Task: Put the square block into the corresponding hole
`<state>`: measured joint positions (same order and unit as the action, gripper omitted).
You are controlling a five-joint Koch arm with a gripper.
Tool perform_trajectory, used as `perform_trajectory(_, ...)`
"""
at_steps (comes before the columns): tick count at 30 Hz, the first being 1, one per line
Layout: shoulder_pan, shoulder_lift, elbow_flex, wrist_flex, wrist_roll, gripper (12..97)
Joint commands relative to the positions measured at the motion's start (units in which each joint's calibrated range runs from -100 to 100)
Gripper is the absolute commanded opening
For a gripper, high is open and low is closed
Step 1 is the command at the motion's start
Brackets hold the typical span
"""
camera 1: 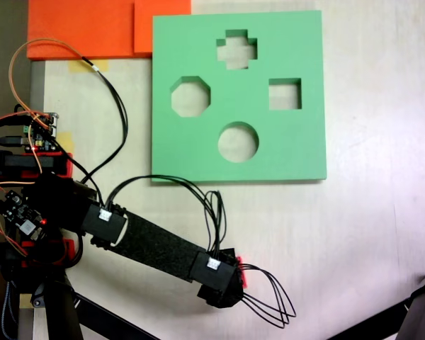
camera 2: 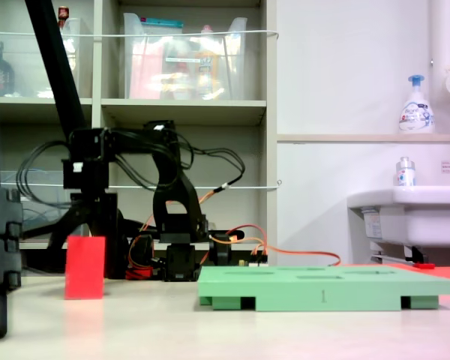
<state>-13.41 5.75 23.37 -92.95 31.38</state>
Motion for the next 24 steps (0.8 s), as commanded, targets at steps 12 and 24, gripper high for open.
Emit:
perform_trajectory(12, -0.68, -2.53, -4.93, 0.85, -0.98, 24.1)
perform_trajectory(24, -0.20, -19.01, -5.33, -1.46, 3.17, 24.1)
